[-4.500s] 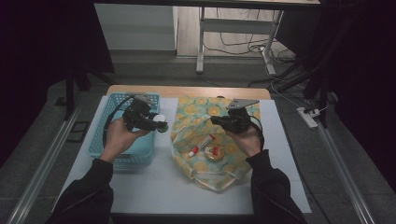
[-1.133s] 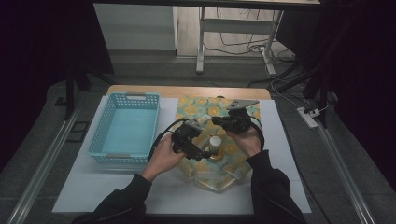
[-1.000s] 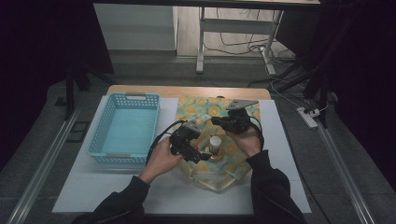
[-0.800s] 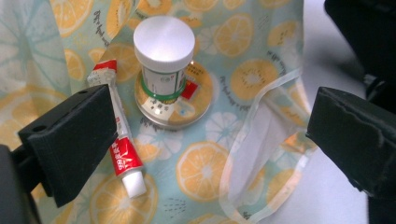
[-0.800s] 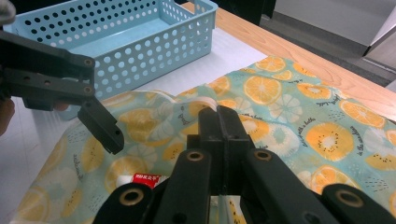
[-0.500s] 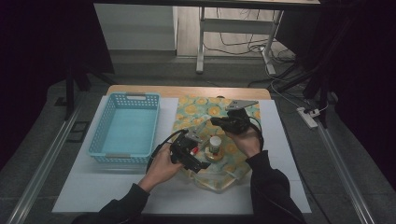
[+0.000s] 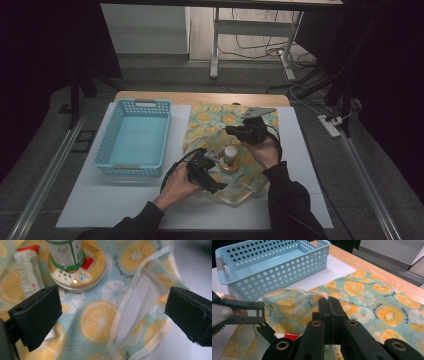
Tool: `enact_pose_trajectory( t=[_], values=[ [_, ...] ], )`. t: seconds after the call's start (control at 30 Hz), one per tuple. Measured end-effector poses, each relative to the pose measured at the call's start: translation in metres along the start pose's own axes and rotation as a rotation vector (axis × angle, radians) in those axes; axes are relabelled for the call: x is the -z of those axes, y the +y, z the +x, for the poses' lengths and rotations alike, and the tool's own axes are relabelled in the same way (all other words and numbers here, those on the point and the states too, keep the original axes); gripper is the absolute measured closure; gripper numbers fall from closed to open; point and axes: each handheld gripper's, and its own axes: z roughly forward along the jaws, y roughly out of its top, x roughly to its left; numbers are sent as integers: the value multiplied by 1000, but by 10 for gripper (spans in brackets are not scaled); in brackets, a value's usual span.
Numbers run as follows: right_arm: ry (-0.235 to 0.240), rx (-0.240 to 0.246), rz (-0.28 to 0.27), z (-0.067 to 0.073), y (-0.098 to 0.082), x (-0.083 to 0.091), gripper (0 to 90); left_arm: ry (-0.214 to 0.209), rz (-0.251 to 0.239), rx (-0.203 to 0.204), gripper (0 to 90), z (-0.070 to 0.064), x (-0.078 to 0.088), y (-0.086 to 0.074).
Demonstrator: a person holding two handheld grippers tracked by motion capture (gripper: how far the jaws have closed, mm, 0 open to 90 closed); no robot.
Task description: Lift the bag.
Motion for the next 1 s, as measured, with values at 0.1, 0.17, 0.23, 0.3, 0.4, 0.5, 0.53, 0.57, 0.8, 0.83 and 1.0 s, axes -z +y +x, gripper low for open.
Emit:
enact_pose_trajectory(
  t=[0.1, 0.17, 0.23, 0.3, 0.4, 0.5, 0.53, 0.57, 0.8, 0.83, 1.0],
  values=[
    [0, 2, 0, 0, 0, 0, 900, 4, 18, -1, 12, 0, -8, -4],
    [2, 2, 1, 1, 0, -1, 900, 3, 28, 2, 14, 1, -13, -6],
    [2, 3, 3, 1, 0, -1, 900, 10, 35, 3, 17, 3, -18, -8],
    [2, 4, 5, 1, 0, -1, 900, 11, 38, 12, 23, 6, -22, -9],
    [2, 5, 6, 1, 0, -2, 900, 28, 40, 26, 34, 9, -27, -11],
    [2, 5, 6, 1, -1, -2, 900, 65, 46, 11, 44, 8, -29, -10],
    [3, 5, 5, 1, -1, -3, 900, 84, 57, 1, 49, 7, -29, -10],
    [3, 5, 5, 1, -1, -3, 900, 89, 63, -7, 50, 6, -29, -10],
    [3, 6, 9, 2, -1, -3, 900, 74, 62, -26, 199, 6, -25, -9],
    [4, 6, 10, 2, -1, -4, 900, 73, 65, -31, 255, 6, -23, -8],
    [5, 8, 11, 3, 0, -4, 900, 79, 61, -8, 476, 9, -21, -8]
  ],
)
